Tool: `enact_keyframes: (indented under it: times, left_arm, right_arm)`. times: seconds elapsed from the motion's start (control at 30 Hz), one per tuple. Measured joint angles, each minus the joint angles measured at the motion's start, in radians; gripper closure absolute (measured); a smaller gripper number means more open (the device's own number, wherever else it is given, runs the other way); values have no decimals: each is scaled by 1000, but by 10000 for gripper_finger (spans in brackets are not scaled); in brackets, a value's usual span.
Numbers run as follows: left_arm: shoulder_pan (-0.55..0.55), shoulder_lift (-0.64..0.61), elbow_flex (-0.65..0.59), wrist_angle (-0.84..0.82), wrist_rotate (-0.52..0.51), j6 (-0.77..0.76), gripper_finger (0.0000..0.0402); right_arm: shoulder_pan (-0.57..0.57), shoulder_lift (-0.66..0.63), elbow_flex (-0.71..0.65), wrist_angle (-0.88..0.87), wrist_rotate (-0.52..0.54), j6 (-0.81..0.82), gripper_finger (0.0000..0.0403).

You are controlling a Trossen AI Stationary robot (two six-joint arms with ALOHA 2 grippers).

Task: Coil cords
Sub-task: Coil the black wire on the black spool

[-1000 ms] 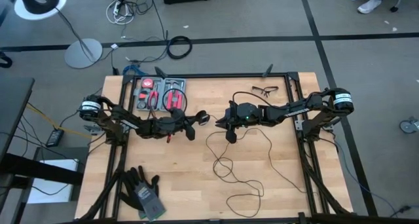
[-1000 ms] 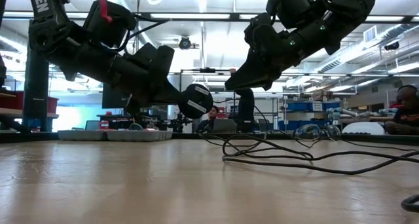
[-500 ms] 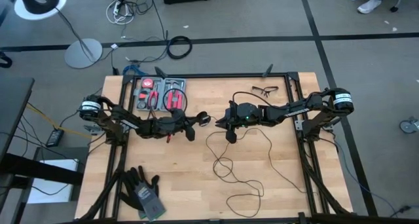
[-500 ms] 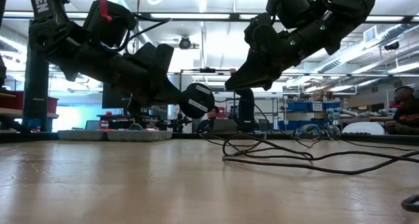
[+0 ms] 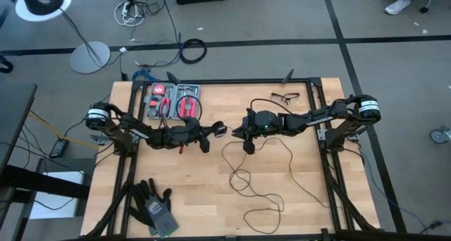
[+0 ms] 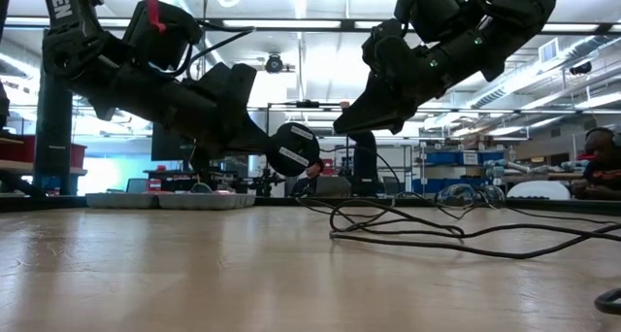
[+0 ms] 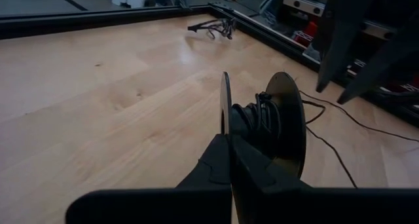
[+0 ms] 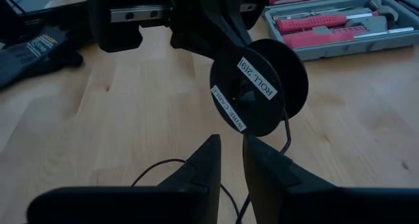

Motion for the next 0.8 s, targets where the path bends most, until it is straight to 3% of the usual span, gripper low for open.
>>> enact_keyframes:
  times: [0.8]
  left_arm:
    - [0, 0, 0, 3, 42, 6, 401]
  right_arm:
    - [0, 0, 0, 0, 0, 0, 338]
